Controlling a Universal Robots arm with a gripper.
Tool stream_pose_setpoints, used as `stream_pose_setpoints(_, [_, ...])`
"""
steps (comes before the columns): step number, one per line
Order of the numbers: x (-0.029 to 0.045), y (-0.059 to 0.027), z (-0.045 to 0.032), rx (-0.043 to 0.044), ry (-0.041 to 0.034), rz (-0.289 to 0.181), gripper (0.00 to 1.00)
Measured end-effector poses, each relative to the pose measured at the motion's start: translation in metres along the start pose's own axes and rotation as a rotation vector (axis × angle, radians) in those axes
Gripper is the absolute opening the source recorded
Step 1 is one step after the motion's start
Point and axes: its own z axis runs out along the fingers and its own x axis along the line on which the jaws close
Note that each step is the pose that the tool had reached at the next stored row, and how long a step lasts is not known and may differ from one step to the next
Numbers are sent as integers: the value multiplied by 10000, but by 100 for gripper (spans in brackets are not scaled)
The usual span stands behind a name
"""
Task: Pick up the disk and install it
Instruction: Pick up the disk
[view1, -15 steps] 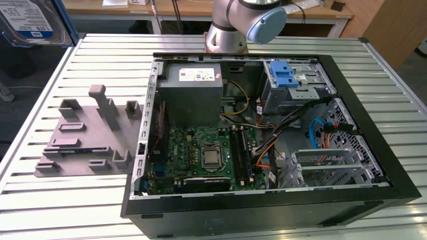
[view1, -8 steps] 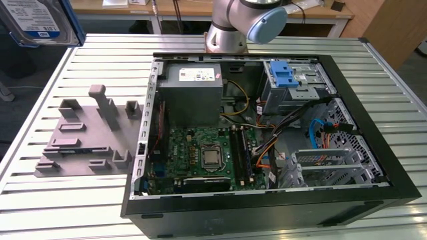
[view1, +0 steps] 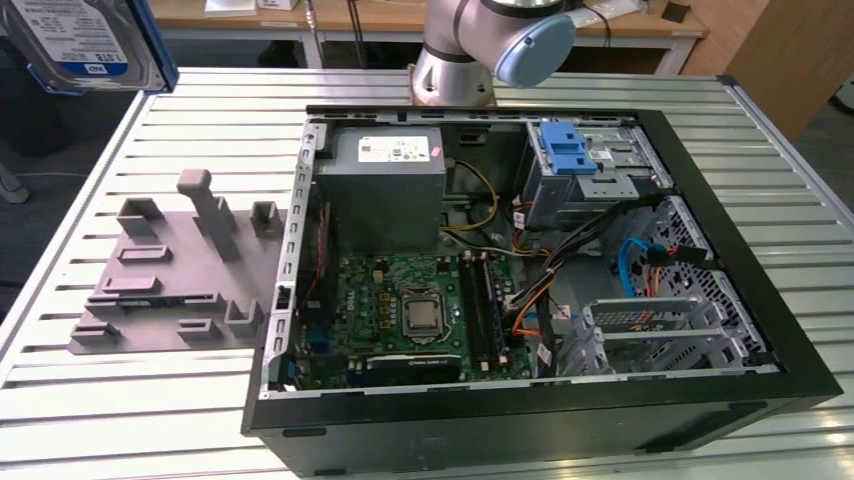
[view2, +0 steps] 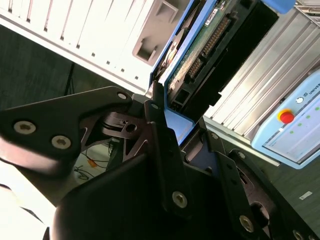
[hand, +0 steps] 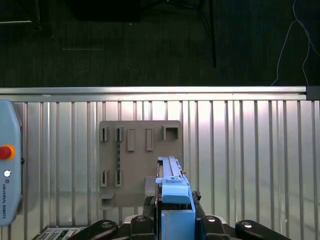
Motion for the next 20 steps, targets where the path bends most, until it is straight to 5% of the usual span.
stream_pose_setpoints(20, [-4,-119,-1,-1,0,1,36])
